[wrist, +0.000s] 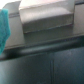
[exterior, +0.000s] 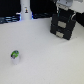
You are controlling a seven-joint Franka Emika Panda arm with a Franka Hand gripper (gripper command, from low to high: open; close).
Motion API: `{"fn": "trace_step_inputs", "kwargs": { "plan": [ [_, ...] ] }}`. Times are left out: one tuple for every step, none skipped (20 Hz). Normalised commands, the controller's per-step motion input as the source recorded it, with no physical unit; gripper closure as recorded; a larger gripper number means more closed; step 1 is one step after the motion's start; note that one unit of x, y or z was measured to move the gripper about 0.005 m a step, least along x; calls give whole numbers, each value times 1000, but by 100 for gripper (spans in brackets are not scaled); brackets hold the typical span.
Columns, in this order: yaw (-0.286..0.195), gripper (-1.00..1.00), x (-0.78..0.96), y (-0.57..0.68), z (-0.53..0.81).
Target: Open the kcup holder, insert the kcup into the holder, and close the kcup holder
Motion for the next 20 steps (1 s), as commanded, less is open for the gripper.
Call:
{"fn": "trace_step_inputs", "kwargs": {
  "plan": [
    [-10,-100,-309,68,-495],
    [-21,-100,-318,54,-520],
    [-3,-100,-317,39,-514],
    [0,-100,-313,35,-526],
    [2,-100,-319,35,-521],
    [4,-100,-325,35,-511],
    [11,-100,-319,40,-479],
    [18,-100,-315,41,-460],
    [18,-100,-315,44,-448],
    [22,-100,-323,47,-430],
    [20,-100,-330,52,-379],
    [21,-100,-259,51,-214],
    [-1,-100,-227,23,-83],
    [-16,100,-163,52,-30],
    [-7,100,-54,9,-11],
    [-11,100,22,-5,-6],
    [-11,100,24,-14,-3],
    [-11,100,29,-14,-4],
    [-4,100,29,-16,-4],
    [-5,100,36,-11,-4]
  ]
}}
